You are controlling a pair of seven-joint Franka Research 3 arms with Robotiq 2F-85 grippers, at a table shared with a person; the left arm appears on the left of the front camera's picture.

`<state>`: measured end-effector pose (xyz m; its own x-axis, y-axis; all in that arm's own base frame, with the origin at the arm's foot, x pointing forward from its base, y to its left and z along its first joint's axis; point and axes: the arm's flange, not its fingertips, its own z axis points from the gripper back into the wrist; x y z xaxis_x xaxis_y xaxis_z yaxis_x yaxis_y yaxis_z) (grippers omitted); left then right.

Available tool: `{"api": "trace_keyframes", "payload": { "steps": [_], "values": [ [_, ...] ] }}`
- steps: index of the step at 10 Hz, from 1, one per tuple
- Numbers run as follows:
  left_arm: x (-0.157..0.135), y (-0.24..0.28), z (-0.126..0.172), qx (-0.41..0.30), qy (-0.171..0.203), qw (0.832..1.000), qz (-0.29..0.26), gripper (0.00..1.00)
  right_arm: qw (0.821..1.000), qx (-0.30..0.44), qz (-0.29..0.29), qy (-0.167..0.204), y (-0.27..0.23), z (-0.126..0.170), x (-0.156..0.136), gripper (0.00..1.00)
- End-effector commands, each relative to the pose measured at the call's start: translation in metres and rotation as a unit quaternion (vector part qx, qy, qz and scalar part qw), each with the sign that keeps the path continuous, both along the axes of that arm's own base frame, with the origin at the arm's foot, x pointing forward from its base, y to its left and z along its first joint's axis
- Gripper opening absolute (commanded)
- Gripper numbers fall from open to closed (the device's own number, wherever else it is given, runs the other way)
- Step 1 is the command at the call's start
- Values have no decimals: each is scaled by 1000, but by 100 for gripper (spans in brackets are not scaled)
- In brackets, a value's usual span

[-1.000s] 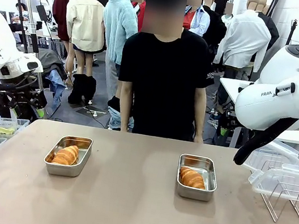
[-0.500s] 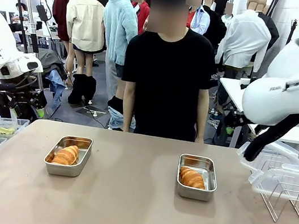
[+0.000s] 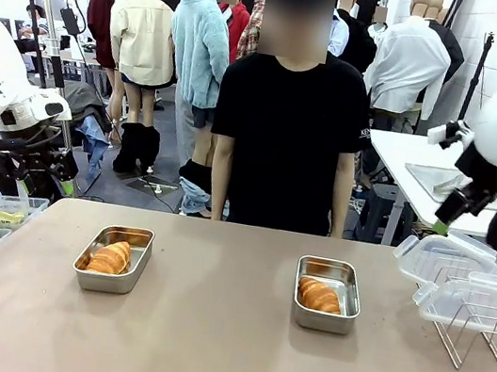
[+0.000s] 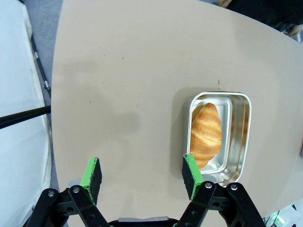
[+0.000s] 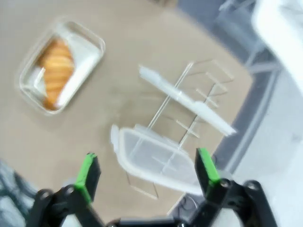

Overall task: Place the bread in airtight containers.
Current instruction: Pick up one Airtight Container lid and hand it to the human.

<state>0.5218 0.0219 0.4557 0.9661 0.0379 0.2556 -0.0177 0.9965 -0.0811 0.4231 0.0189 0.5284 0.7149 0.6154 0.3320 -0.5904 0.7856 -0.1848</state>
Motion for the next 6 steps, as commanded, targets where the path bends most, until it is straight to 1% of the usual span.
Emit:
{"api": "trace_keyframes", "payload": {
  "steps": [1,2,3,4,5,6],
  "values": [
    [-1,0,1,1,-2,1000,0,88,993,-46,99,38,-17,-12,10,100],
    [-1,0,1,1,-2,1000,0,88,989,-45,135,45,-20,-21,12,100],
    [-1,0,1,1,-2,1000,0,88,984,-38,154,79,-21,-28,9,100],
    [-1,0,1,1,-2,1000,0,88,979,-51,181,81,-26,-35,4,100],
    [-1,0,1,1,-2,1000,0,88,978,-72,186,66,-28,-42,-1,100],
    [-1,0,1,1,-2,1000,0,88,983,-108,142,39,-27,-46,0,100]
  ]
}}
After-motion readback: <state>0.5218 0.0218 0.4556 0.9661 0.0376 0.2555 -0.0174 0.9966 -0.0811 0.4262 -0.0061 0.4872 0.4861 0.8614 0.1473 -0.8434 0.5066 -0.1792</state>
